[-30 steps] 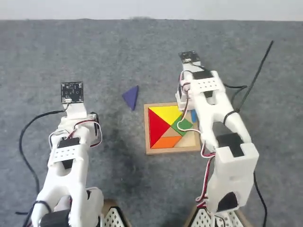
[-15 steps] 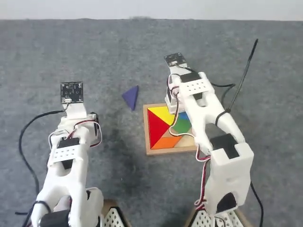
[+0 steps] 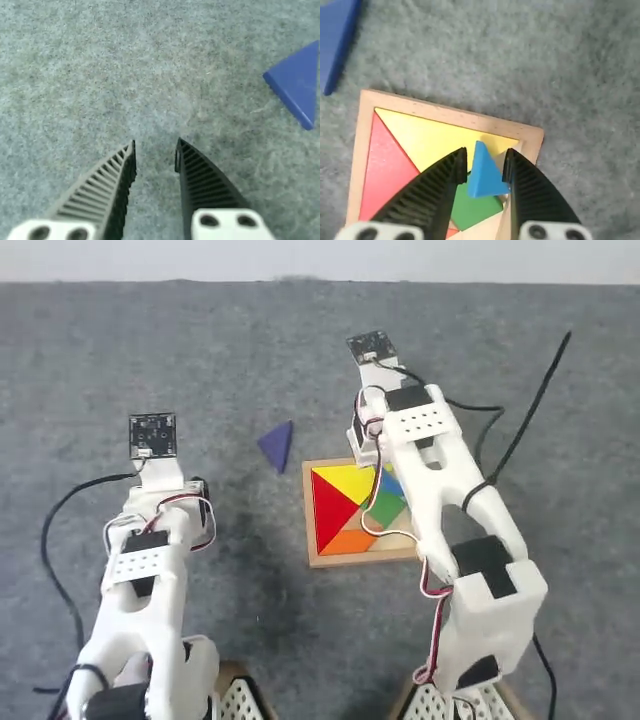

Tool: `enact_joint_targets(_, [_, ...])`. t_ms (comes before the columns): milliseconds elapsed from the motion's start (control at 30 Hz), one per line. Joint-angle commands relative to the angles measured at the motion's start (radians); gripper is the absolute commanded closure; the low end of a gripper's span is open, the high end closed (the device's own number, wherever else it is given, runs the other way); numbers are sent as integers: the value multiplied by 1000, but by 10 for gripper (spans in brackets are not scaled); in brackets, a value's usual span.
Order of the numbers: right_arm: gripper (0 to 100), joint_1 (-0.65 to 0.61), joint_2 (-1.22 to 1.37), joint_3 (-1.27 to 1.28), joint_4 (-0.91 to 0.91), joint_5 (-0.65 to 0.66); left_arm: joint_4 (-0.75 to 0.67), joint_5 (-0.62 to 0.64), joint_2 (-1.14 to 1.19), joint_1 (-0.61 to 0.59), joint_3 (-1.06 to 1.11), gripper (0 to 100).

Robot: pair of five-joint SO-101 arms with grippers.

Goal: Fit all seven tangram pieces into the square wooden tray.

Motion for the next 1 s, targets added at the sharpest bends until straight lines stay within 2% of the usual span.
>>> enact_joint_targets(0, [870,2,-84,-54,10,8,-21,-12,2,5,-12,877])
enact_joint_targets(67, [895,5,-88,-58,8,8,-21,-12,2,5,-12,877])
enact_joint_targets(167, [998,41,-93,-52,12,9,-21,-12,2,5,-12,877])
enact_joint_targets(333, [990,93,-110,41,-36,9,-21,-12,2,5,-12,877])
enact_joint_targets(533, [991,58,-171,218,-189,58,-21,-12,2,5,-12,877])
enact_joint_targets(767, [991,48,-182,235,-205,57,-21,-12,2,5,-12,877])
enact_joint_targets(967, [991,-13,-180,233,-232,78,-21,-12,2,5,-12,877])
